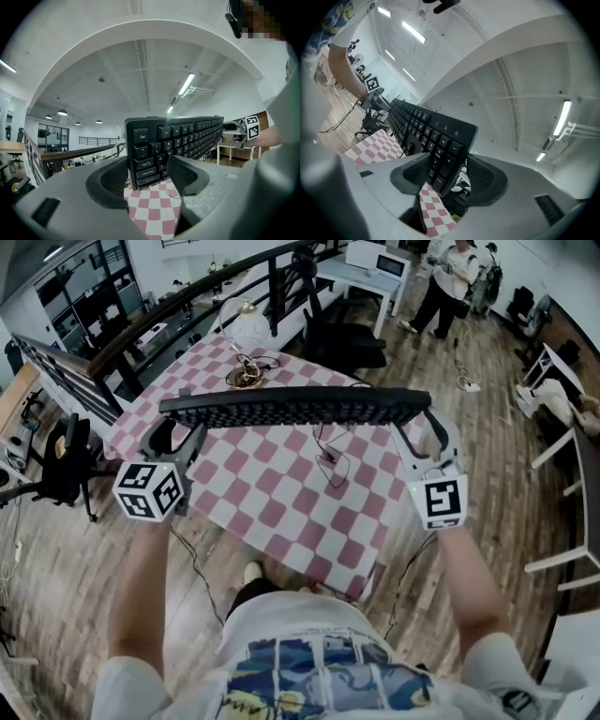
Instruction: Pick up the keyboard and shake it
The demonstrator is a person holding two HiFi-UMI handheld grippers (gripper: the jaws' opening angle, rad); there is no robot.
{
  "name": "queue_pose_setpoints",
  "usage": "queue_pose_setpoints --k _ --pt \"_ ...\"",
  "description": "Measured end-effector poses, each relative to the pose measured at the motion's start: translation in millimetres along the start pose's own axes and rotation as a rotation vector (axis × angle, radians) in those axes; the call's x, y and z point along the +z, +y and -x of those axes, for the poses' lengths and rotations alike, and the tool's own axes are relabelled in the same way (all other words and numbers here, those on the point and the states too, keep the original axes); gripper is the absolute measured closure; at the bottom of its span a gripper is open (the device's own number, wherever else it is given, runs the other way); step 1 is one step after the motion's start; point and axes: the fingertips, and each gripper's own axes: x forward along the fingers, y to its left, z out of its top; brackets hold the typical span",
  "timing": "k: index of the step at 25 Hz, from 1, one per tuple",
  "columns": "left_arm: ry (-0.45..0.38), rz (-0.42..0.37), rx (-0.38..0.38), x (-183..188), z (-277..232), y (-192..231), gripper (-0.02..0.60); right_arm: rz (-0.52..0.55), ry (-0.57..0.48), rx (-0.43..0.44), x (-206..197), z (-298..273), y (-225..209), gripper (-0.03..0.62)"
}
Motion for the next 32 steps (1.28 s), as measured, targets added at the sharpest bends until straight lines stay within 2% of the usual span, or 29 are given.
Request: queue_pose_setpoints --k 13,32 --pt "-0.013 -0.01 -0.004 11.5 0.6 -7.4 0.316 0.086 0.001 -0.053 5.7 11.7 -9.6 0.355" --pt "-0.038 -0.041 0.003 26.3 -4.4 -1.7 0.316 0.095 -0.026 -0.075 12.1 6.4 -13.2 0.355"
